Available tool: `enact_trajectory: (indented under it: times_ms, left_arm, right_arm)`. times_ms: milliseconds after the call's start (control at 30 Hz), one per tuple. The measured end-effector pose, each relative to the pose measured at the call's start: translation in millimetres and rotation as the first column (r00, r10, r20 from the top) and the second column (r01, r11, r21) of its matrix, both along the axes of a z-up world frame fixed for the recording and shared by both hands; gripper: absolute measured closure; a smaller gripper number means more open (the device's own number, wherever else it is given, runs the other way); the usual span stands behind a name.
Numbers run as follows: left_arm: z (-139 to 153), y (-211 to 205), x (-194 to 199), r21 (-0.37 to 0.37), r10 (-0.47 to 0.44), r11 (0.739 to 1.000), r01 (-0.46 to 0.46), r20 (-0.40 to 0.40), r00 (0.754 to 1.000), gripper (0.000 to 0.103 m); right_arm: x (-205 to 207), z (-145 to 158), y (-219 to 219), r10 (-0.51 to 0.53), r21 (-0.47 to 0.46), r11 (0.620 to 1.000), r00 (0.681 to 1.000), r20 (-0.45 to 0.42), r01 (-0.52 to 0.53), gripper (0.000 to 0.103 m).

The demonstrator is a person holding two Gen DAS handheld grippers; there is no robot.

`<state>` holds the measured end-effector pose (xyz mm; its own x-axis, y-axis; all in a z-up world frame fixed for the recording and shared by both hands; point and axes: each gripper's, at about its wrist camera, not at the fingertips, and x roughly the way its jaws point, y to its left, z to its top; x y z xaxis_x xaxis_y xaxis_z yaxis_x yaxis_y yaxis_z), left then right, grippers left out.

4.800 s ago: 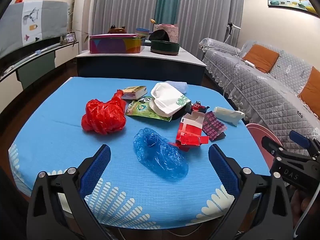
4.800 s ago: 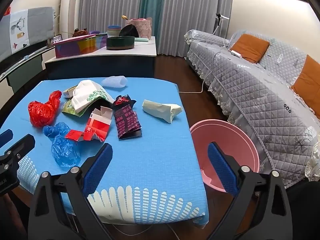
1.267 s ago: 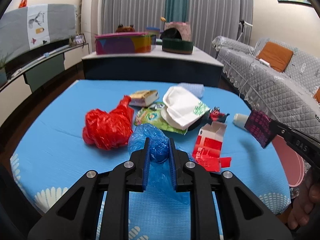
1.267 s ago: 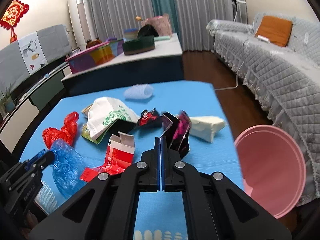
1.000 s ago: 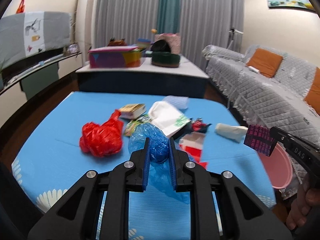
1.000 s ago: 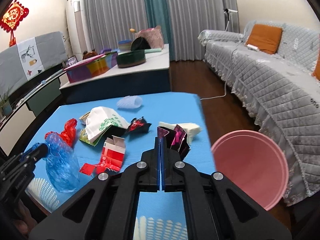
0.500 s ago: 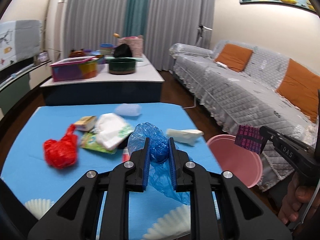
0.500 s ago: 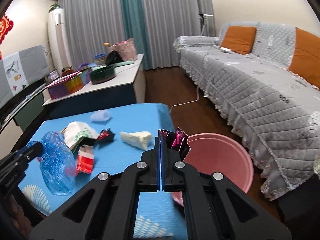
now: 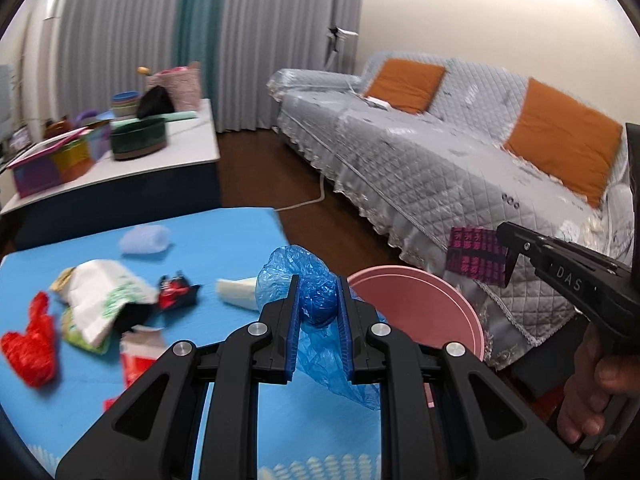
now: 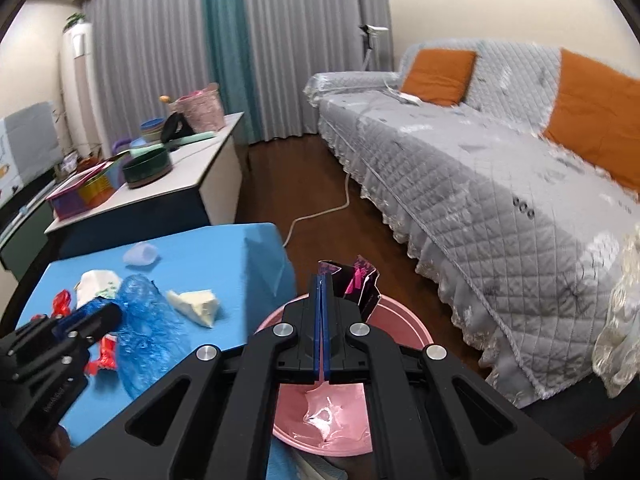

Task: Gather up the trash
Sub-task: 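Carry blue bag in left tool while right tool carries packet to bucket, then open left tool over pink bucket while right tool releases packet inside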

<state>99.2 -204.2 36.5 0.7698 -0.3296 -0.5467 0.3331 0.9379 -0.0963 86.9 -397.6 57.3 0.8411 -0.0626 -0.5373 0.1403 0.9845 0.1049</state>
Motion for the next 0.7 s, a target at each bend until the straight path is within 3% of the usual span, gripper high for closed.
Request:
enact_trajectory:
  times_ms: [333,700]
  left_arm:
    - [-11,-53,31,0.026,-0.095,0.995,0.095,-0.008,0.995,0.086]
    - [-20,-77,42,0.037,-0.164,0.985,0.166,-0.052,0.985,0.086]
  right_arm:
    - [10,-9,-19,-0.025,0.013,1.0,1.0,0.0,0.025,0.103]
    - [14,-15,-32,-0.046,0.043,0.998,0.999,-0.018,0.047,0.102]
